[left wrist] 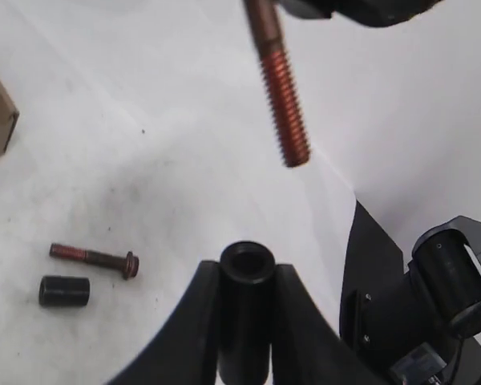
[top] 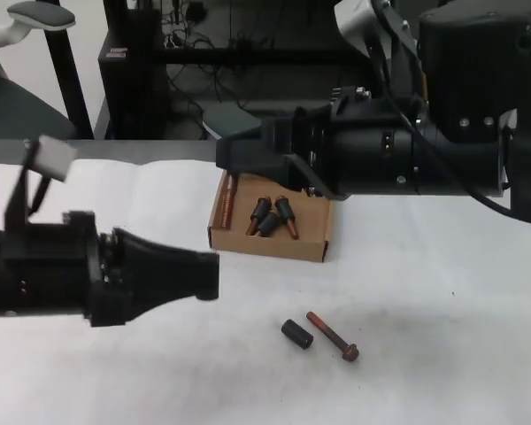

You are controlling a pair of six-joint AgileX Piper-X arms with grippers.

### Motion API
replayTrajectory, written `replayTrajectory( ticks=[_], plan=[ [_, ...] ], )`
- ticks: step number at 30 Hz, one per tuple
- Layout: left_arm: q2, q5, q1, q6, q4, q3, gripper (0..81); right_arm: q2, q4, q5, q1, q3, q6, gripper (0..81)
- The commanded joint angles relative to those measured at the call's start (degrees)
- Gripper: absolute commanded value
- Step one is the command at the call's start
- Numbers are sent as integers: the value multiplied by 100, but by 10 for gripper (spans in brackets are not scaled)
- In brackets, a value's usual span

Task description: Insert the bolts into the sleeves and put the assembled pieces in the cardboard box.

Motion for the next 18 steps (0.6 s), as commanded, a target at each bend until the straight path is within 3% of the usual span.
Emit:
replayTrajectory(
  ticks=[1, 10, 15, 18],
  plan=[
    [149, -373, 19, -307, -199, -11, 17, -15, -98, -50, -18, -17, 50, 6],
    [138, -2547, -199, -767, 300, -282, 17, -15, -98, -50, -18, -17, 50, 6],
    [138, -3399, -678, -98, 1512, -722, 17, -15, -98, -50, -18, -17, 50, 6],
    [138, -3515, -881, 103, 1610, -935, 17, -15, -98, -50, -18, -17, 50, 6]
  ],
)
